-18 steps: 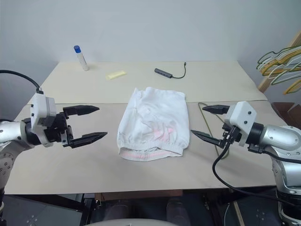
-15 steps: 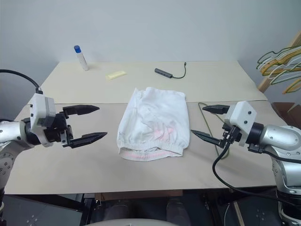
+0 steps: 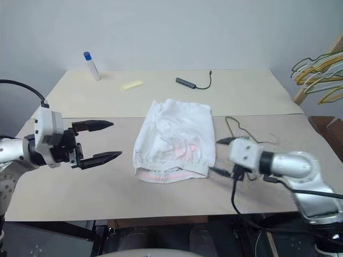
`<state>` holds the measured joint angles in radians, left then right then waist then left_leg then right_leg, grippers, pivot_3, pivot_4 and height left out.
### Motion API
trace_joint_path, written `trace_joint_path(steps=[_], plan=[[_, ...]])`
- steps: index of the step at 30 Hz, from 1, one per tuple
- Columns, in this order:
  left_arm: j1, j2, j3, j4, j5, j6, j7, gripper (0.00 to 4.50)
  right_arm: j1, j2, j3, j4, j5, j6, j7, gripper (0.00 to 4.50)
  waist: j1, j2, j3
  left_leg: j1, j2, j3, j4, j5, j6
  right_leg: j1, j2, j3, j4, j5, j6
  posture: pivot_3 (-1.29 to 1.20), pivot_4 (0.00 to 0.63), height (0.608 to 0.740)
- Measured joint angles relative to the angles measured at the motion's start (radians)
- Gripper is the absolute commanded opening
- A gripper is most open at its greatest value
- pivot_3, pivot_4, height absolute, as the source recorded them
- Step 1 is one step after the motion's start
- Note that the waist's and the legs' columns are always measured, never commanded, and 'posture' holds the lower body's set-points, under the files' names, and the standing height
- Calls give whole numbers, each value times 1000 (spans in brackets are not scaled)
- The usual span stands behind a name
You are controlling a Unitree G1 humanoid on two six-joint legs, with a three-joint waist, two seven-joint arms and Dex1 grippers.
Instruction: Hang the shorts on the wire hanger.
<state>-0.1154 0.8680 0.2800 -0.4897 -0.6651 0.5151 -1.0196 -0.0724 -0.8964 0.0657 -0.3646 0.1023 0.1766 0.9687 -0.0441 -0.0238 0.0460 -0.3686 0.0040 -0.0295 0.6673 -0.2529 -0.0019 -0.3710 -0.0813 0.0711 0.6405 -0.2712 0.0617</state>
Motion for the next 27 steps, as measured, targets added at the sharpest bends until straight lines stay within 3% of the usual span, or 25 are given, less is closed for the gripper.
trace_joint_path(steps=[7, 11, 20, 22, 27], plan=[[9, -8, -4, -6, 0, -12, 18, 4500, -122, 85, 205, 51, -196, 7, -38, 4486, -1, 0, 0, 0, 3, 0, 0, 0, 0, 0, 4, 1, 0, 1, -2, -48, 0, 740], [9, -9, -6, -6, 0, -12, 27, 4500, -188, 126, 330, 131, -324, 26, -36, 3590, -1, 0, 0, 0, 3, 0, 0, 0, 0, -1, 4, 0, 0, 1, -2, -43, 0, 740], [20, -9, -6, -23, -2, -12, 48, 4500, -254, 107, 385, 219, -435, -59, -19, 483, 1, -2, -1, 1, 4, 0, 0, 0, 0, 1, 4, 0, 0, 1, -3, -31, 0, 740], [20, -9, -6, -25, -3, -12, 50, 4500, -279, 91, 385, 260, -441, -95, -13, 20, 1, -2, -1, 1, 3, 0, 0, 0, 0, 1, 4, 0, 0, 1, -3, -34, 0, 740], [23, -13, -8, -31, -3, -12, 62, 4500, -418, 10, 367, 480, -472, -247, -23, 20, -2, -1, -1, 1, 3, 1, 0, 0, 0, 0, 4, 1, 0, 2, -4, -43, 0, 740]])
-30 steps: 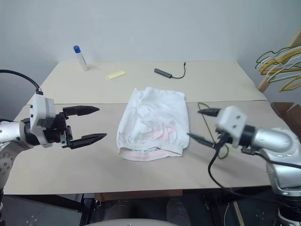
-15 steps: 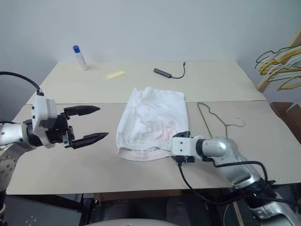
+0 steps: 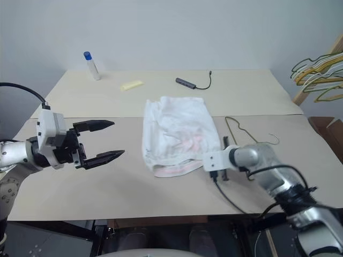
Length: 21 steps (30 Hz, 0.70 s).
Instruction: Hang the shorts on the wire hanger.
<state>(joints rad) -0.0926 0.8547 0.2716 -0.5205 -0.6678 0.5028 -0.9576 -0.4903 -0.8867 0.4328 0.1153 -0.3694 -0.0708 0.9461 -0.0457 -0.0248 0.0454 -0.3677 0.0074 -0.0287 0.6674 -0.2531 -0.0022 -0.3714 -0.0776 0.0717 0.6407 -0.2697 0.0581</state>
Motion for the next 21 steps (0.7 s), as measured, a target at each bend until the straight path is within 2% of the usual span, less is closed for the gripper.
trace_joint_path(steps=[1, 4, 7, 10, 15, 18, 20, 21], plan=[[0, 0, -1, 0, 0, 0, 2, 4500, -40, -12, -3, 56, -16, -40, -17, 20, -1, 0, 0, 0, 0, 0, 0, 0, 0, 0, 0, 0, 0, 0, 0, -45, 0, 740], [-1, -3, -6, -4, 0, 0, 5, 4500, -123, -40, -13, 185, -78, -128, -68, 639, -4, 0, 0, 0, 0, 0, 0, 0, 0, 0, 0, 0, 0, 0, -1, -47, 0, 740], [-3, -5, -14, -4, 0, -1, 6, 4500, -150, -59, -12, 267, -121, -186, -76, 1628, -7, 0, 0, 0, 0, 0, 0, 0, 0, 0, 0, 0, 0, 0, -1, -46, 0, 740], [-6, -6, -16, -5, 0, -1, 7, 4500, -84, -81, -38, 209, -93, -168, -28, 2640, -7, 0, 0, 0, 0, 0, 0, 0, 0, 0, 0, 0, 1, 0, -1, -39, 0, 740], [-3, -6, -15, -12, -1, -1, 7, 4500, 109, -74, -173, -135, 120, 70, 92, 4344, -5, 1, 0, 1, 1, 0, 0, 0, 0, 0, 1, 1, 2, 0, -1, -54, 0, 740], [-3, -6, -14, -12, -2, -1, 5, 4500, 155, -1, -237, -379, 223, 332, 102, 4459, -8, 1, 0, 1, 4, 0, 0, 0, 0, 0, 3, 0, 2, 0, -1, -66, 0, 740], [-13, -6, -17, -9, -1, -1, 4, 4500, 153, 117, -197, -571, 235, 598, 74, 4459, -12, 1, 0, 1, 5, -1, 0, 0, 0, 0, 5, 0, 2, 0, -2, -76, 0, 740], [-19, -6, -19, -8, -1, -1, 3, 4500, 152, 145, -160, -615, 234, 666, 69, 4459, -13, 1, 0, 0, 5, -1, 0, 0, 0, 0, 5, 0, 2, 0, -2, -76, 0, 740]])
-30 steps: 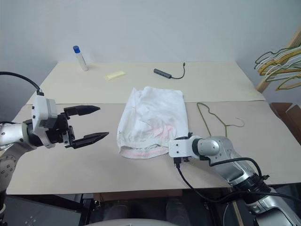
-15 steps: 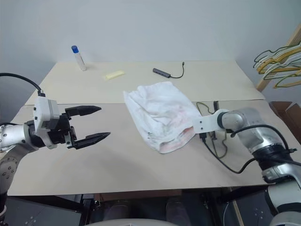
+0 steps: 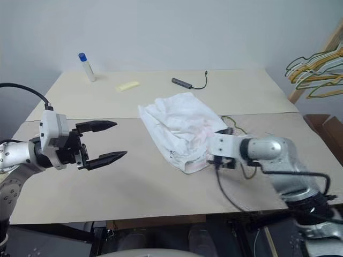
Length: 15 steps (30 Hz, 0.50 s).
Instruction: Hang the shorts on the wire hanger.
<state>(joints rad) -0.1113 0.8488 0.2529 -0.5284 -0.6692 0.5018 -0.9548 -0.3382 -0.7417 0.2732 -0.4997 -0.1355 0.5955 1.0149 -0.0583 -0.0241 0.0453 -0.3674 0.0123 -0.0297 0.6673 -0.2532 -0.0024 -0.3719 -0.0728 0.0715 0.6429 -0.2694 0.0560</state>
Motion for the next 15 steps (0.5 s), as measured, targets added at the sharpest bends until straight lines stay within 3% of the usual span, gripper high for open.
trace_joint_path(steps=[5, 11, 15], plan=[[-18, 2, -9, 35, 2, 0, -11, 4500, -122, 141, 231, -41, -71, 379, -81, 4459, -8, 0, 0, -1, -1, 1, 1, 0, 0, -1, -1, 0, 0, 1, -1, -86, 0, 740], [-35, 2, -20, 39, 2, 0, -18, 4500, -256, 206, 416, 59, -143, 574, -196, 4459, -13, 0, 0, -5, -1, 1, 0, 0, -2, -8, -1, 0, 2, 1, -2, -78, 0, 740], [-28, 2, -21, 36, 2, 0, -15, 4500, -309, 226, 491, 151, -157, 589, -233, 3522, -16, 0, 0, -7, -1, 1, 0, 0, -2, -12, -1, 0, 5, 1, -2, -72, 0, 740]])
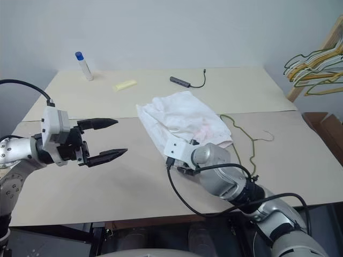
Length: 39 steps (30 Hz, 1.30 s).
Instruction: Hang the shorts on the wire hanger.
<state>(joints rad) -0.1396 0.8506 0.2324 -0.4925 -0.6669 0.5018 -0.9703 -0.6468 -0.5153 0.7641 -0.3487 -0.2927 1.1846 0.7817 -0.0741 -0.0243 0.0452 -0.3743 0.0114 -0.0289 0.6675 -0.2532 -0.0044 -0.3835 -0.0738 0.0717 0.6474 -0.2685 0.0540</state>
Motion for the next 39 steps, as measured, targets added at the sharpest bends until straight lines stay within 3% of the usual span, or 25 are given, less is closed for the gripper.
trace_joint_path(steps=[6, 10, 11, 16, 19, 22, 26, 30, 39], plan=[[23, -8, 0, -5, 7, -1, 18, 4500, -23, 0, 65, -23, 5, -3, 9, 1455, -2, 0, 0, -5, 0, 0, 0, 0, 0, -4, 0, 0, 0, 0, 0, -69, 0, 740], [30, -16, 0, -6, 18, -7, 21, 4500, -2, -139, 78, -113, 6, -102, 45, 147, 6, 0, 0, -6, -1, -1, 1, 0, 0, -4, -1, -1, 0, 0, 0, -79, 0, 740], [34, -17, 0, -6, 21, -12, 22, 4500, 15, -191, 70, -133, 7, -153, 59, 27, 6, 0, 0, -6, -1, -1, 1, 0, 0, -4, -1, -1, 0, 0, 0, -79, 0, 740], [39, -22, -5, -3, 43, -38, 17, 4500, 100, -423, -49, -169, 63, -498, 150, 27, -1, 0, 0, -5, 0, 0, 1, 0, 0, -4, 0, -1, 0, 0, 0, -110, 0, 740], [31, -22, -22, 5, 68, -58, 4, 4500, 168, -558, -165, -131, 101, -863, 178, 27, -8, 0, 0, -5, 1, 1, 1, 0, 0, -3, 1, -1, -1, -1, 1, -118, 0, 740], [33, 5, -57, 52, 142, -130, -36, 4500, 254, -633, -245, -22, 111, -1161, 174, 27, -19, 0, 0, -4, 1, 2, 1, 0, 0, -2, 0, 0, -1, 0, 0, -126, 0, 740], [34, 55, -128, 164, 304, -314, -101, 4500, 336, -679, -307, 79, 121, -1380, 200, 27, -27, 0, 0, -3, 1, 2, 1, 0, 0, -2, 1, 1, -1, 0, 0, -136, 0, 740], [-40, 67, -250, 405, 506, -547, -134, 4500, 376, -694, -374, 124, 140, -1456, 222, 27, -29, 1, 0, -1, 1, 3, 1, 0, 0, -1, 1, 0, -1, 0, -1, -147, 0, 740], [-407, -94, -539, 1007, 949, -1020, 52, 4500, 418, -633, -438, 111, 145, -1467, 243, 27, -26, 0, -1, -6, 1, 2, 3, 0, 0, -3, 0, 0, -1, 0, 0, -193, 0, 740]])
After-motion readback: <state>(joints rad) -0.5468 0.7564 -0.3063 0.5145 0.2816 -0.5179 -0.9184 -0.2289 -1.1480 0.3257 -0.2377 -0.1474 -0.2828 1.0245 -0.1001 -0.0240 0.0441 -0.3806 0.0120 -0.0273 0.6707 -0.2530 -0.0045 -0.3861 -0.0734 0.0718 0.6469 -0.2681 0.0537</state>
